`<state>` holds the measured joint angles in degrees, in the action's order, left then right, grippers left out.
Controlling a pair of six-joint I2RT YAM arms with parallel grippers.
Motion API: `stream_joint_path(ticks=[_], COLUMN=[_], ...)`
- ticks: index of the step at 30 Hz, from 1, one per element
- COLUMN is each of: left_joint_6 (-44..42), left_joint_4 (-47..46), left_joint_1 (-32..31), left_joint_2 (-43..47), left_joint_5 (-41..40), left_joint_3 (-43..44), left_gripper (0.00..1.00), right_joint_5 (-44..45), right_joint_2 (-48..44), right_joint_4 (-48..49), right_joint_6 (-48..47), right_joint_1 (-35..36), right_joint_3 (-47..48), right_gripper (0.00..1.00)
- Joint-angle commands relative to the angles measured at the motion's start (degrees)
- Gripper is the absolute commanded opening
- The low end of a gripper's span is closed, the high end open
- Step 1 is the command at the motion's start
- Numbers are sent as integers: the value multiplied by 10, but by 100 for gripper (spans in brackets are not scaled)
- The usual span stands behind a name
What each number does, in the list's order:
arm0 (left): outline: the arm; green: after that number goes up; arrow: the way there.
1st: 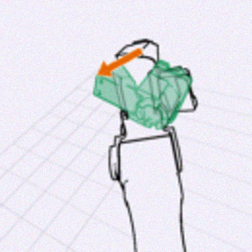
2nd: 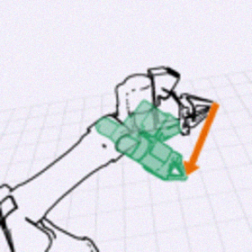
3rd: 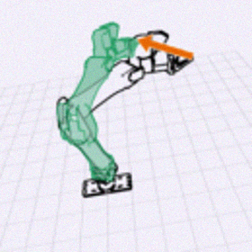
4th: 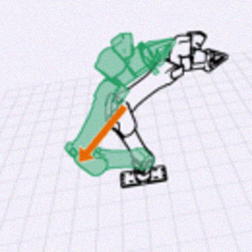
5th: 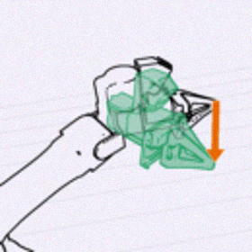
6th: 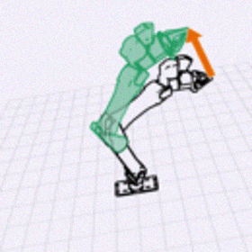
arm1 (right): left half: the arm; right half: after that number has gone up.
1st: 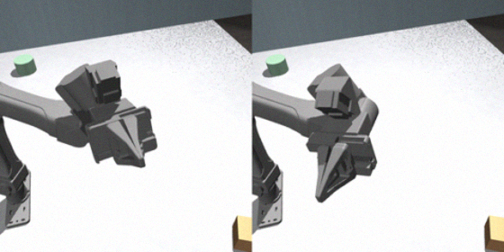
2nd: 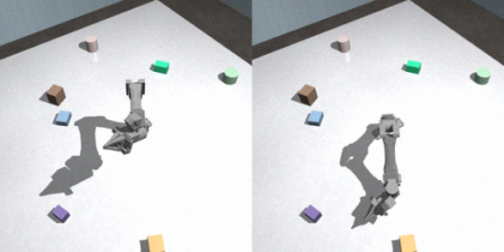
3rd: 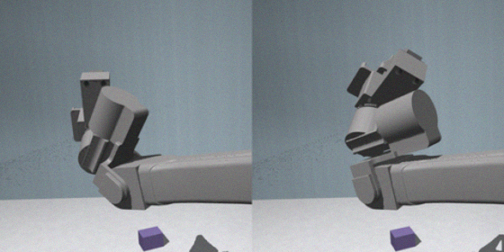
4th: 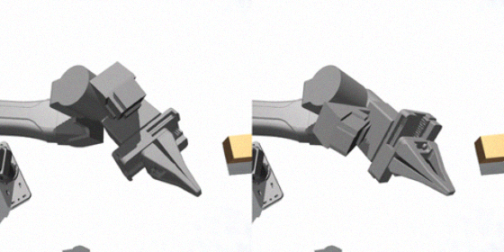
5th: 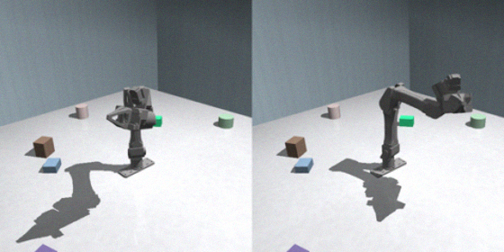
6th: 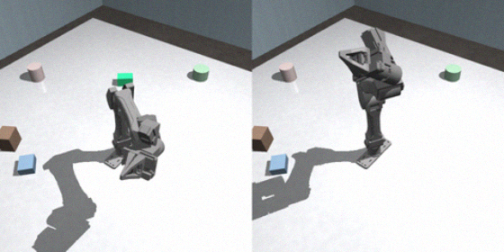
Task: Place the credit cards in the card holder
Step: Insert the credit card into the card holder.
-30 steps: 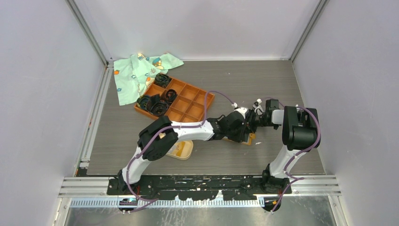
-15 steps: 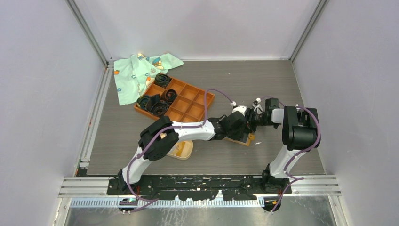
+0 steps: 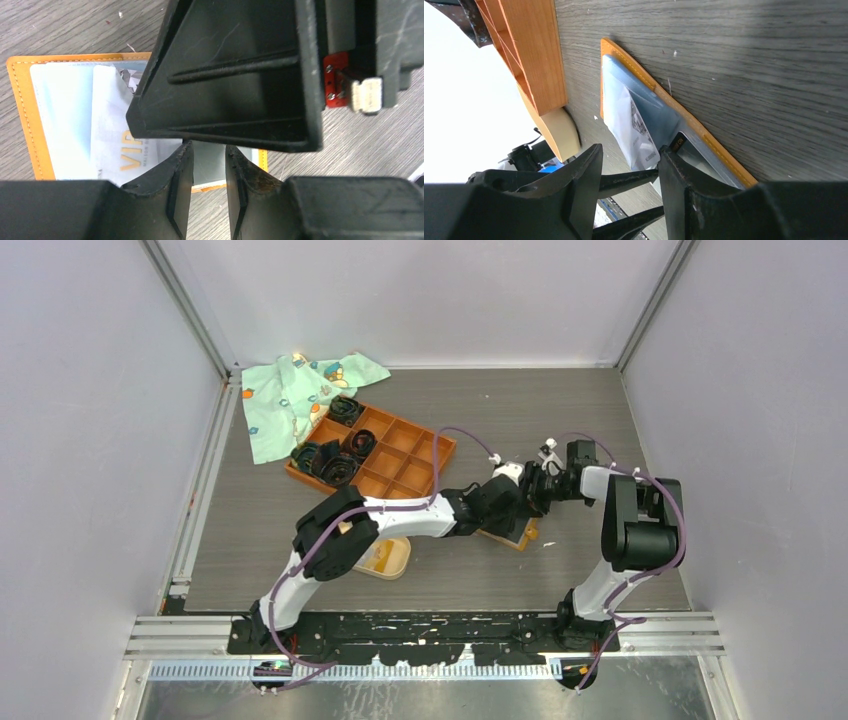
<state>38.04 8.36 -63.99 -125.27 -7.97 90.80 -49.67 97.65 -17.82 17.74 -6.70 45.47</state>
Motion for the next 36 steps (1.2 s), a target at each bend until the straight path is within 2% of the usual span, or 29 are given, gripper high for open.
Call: stream_joint_path(ticks=[1, 7, 13, 17, 20, 22, 26, 36], left_joint_6=[-23, -41, -65, -69, -71, -79, -111, -134], left_joint_4=[-25, -74, -112, -110, -107, -88, -14, 44], left_joint_1=[5, 6, 15, 43, 70, 86, 103, 121], left_joint_2=[52, 112, 187, 210, 216, 206, 174, 111], left_joint_5=[4, 41, 86, 109, 112, 109, 95, 89], left_joint_3=[-13, -68, -142, -188, -216, -208, -168, -113], left_gripper=[31, 30, 30, 30, 30, 31, 32, 33], right_joint_5=[19, 40, 51, 61, 68, 76, 102, 161], right_joint_2=[-34, -46, -65, -85, -85, -69, -30, 18], right_joint_4=[-32, -60, -78, -97, -115, -137, -174, -168], right_joint_6=[-34, -61, -83, -102, -111, -114, -129, -102], right_joint_1=[2, 0, -9, -13, -13, -10, 10, 63], right_joint_3=[28, 39, 42, 47, 53, 64, 88, 102], right_gripper=[51, 49, 43, 35, 23, 15, 8, 6])
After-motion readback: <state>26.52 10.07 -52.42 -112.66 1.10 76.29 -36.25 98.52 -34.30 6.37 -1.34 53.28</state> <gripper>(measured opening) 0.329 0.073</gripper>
